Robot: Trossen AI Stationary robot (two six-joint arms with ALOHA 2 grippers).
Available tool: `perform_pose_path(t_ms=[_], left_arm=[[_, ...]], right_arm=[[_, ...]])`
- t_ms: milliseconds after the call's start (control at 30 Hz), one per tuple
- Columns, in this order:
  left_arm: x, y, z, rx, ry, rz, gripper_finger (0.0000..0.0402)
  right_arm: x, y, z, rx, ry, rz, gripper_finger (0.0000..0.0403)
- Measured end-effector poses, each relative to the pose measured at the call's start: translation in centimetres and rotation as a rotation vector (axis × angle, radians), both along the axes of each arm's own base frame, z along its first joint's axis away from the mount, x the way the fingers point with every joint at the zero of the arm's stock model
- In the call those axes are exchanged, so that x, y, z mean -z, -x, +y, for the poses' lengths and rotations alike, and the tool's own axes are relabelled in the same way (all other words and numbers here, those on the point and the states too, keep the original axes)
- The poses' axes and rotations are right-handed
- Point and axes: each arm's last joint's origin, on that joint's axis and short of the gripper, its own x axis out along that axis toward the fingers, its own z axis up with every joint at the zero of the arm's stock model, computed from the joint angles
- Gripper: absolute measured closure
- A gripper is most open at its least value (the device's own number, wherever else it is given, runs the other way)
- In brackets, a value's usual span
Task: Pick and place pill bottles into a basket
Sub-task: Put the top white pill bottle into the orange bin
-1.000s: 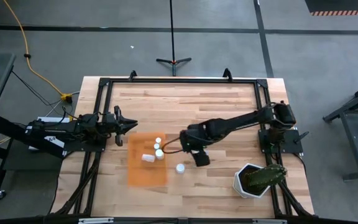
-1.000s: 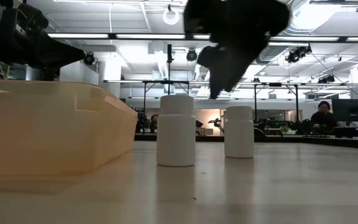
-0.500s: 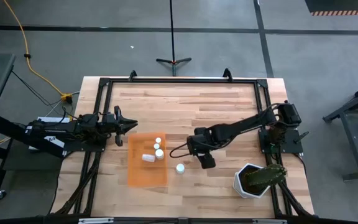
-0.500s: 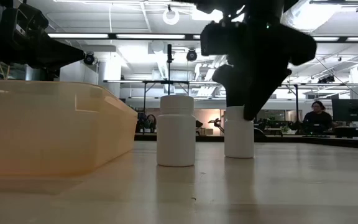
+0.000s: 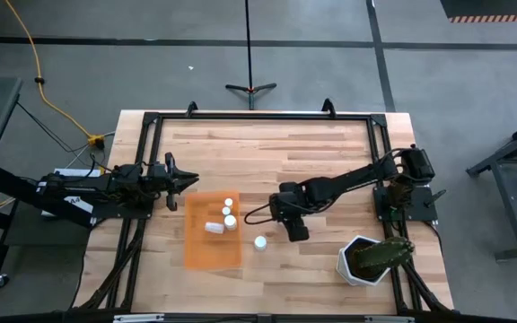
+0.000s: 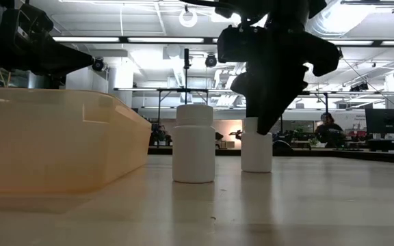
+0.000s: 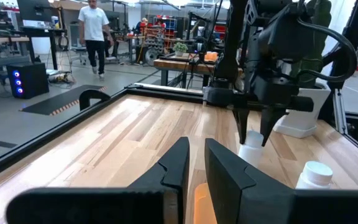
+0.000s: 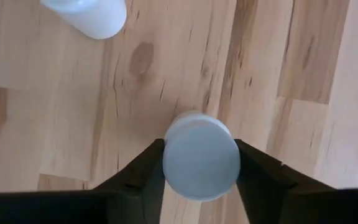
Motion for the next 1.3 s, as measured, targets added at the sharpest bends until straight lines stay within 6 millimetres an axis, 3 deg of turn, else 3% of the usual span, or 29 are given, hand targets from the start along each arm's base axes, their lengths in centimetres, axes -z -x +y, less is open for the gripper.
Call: perform_pose_path(t_ms=[200, 400, 633, 767, 967, 1300], left_arm=[[0.0, 0.0, 0.0, 0.000, 0.001, 0.000, 0.0314], [0.0, 0.0, 0.0, 0.000, 0.001, 0.000, 0.0314], [0.0, 0.0, 0.0, 0.000, 0.001, 0.000, 0.0314], [0.0, 0.0, 0.0, 0.000, 0.001, 0.000, 0.0314], [0.0, 0.0, 0.0, 0.000, 0.001, 0.000, 0.0314], [0.0, 0.0, 0.0, -0.002, -0.001, 0.001, 0.0314]], right_arm=[[-0.6, -0.6, 0.5, -0.057, 0.077, -0.067, 0.0256], [-3.7, -1.9, 1.1, -0.082, 0.175, -0.163, 0.0256], [-6.6, -4.1, 2.4, -0.178, 0.177, -0.436, 0.0254], [-7.6, -5.0, 3.4, -0.281, 0.075, -0.586, 0.0255], [-7.3, -6.2, 4.0, -0.332, 0.049, -0.685, 0.0255], [-5.0, -9.0, 2.9, -0.396, 0.005, -0.659, 0.0255]])
